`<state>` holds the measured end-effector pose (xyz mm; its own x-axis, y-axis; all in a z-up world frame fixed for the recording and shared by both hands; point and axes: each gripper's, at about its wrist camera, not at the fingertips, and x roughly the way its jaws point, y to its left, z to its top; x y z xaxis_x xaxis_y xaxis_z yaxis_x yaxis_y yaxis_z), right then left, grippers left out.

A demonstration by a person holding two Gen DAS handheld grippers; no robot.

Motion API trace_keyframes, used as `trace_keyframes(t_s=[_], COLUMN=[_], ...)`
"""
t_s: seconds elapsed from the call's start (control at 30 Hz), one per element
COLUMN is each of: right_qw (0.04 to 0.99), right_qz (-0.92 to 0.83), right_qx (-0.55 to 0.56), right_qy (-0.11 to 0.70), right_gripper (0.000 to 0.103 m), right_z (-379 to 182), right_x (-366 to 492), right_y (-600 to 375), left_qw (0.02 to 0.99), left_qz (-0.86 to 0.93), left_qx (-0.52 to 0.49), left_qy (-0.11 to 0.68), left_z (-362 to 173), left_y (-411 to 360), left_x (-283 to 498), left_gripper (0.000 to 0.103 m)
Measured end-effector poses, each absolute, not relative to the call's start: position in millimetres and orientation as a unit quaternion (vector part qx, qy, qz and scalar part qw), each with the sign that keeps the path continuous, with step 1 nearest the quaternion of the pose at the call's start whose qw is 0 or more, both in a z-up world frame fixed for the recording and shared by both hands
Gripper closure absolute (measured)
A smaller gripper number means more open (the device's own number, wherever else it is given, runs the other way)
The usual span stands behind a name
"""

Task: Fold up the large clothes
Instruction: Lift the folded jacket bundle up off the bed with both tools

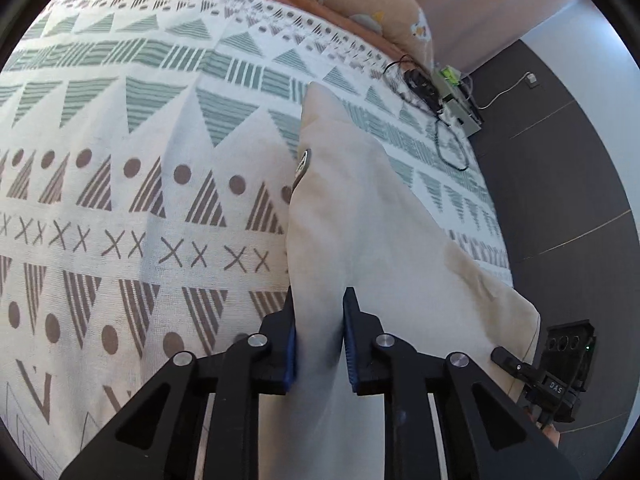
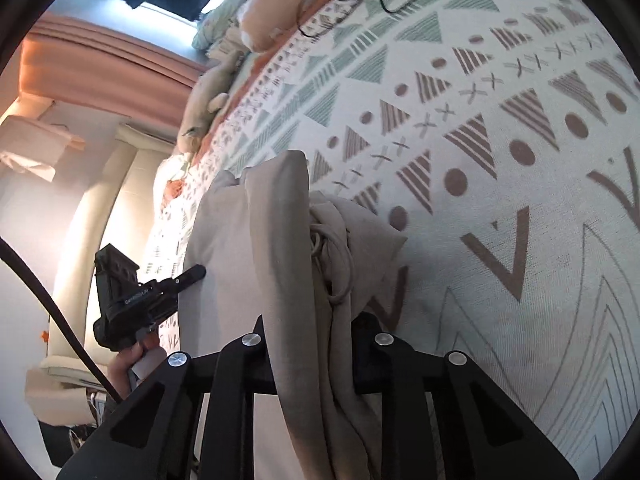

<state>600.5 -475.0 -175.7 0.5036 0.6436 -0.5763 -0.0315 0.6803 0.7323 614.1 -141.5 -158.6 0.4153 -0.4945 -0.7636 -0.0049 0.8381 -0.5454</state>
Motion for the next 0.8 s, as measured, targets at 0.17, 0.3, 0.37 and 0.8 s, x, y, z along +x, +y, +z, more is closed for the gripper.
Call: trace_keyframes(t_s=[0.17,0.3,0.37,0.8], right_qw=[0.819,0.835,0.842,0.900], right_qz=[0.217,0.218,0.218,0.183], right_qx=[0.322,0.309,0.305,0.275], right_qy=[0.423,0.400,0.388,0.285], right_gripper=[0.086,0.086,0.086,0.088], right_z=[-143,-123,-111,-28], right_x=[570,538,523,412], right_y=[-480,-491,-494,-548], left_qw=[0.822,0.831,0.834,0.848], left_qz=[-0.174,-0.193,-0.204,-0.283], left_qx=[-0.240,-0.239,-0.241,-0.228], left_qy=[0.487,0.464,0.453,0.385], left_z=[-117,-86,-71,10], left_y=[-143,-149,-152,-211], left_x=[596,580,571,519], left_gripper=[0.084,0.084,0.084,0.085])
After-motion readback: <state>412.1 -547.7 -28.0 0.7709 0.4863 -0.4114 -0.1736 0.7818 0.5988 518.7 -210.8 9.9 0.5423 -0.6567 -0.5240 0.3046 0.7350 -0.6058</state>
